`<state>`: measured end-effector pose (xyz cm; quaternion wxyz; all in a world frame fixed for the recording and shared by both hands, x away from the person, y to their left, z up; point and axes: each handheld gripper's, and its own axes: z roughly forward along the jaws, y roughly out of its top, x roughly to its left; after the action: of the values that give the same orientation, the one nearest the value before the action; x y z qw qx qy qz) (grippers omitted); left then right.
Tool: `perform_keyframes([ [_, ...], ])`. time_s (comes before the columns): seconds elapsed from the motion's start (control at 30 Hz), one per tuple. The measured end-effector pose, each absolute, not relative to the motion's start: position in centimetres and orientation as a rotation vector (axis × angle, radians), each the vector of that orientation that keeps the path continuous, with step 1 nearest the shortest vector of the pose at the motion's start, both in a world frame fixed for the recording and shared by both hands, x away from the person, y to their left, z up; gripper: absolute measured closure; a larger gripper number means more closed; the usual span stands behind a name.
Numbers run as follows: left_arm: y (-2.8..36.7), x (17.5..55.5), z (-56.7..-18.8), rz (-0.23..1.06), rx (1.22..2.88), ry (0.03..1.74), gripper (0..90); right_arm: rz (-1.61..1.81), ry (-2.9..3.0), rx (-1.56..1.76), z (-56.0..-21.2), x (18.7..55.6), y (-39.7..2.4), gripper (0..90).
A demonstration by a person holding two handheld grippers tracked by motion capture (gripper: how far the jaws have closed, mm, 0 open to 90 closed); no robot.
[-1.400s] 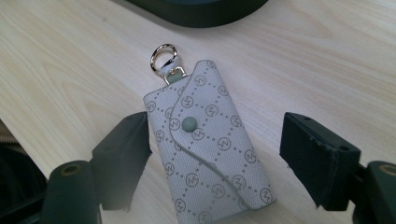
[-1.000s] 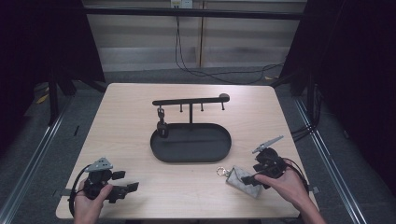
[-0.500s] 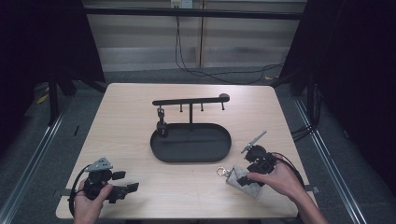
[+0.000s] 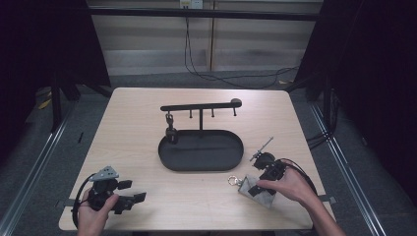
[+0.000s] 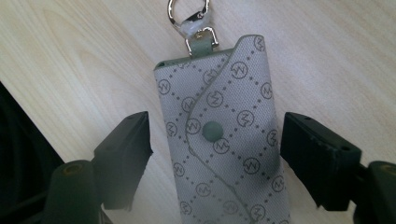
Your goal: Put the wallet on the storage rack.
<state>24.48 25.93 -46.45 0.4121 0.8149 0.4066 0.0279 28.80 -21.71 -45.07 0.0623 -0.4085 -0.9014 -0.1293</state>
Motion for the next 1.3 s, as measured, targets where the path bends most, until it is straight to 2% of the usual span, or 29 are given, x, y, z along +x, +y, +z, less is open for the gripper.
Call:
perform_keyframes([
  [0.47,26.0,24.5,-46.5,0.072,2.052,1.030,21.8,-0.295,-2.731,-1.220,-46.9,28.9,-21.2,23.5],
  [0.9,26.0,24.6,-46.5,0.068,2.053,1.038,21.8,-0.249,-2.804,-1.204,-47.0,28.5,-20.5,23.5],
  [1.3,26.1,24.6,-46.5,0.065,2.053,1.035,21.8,-0.214,-2.788,-1.233,-46.7,28.7,-20.3,31.9],
])
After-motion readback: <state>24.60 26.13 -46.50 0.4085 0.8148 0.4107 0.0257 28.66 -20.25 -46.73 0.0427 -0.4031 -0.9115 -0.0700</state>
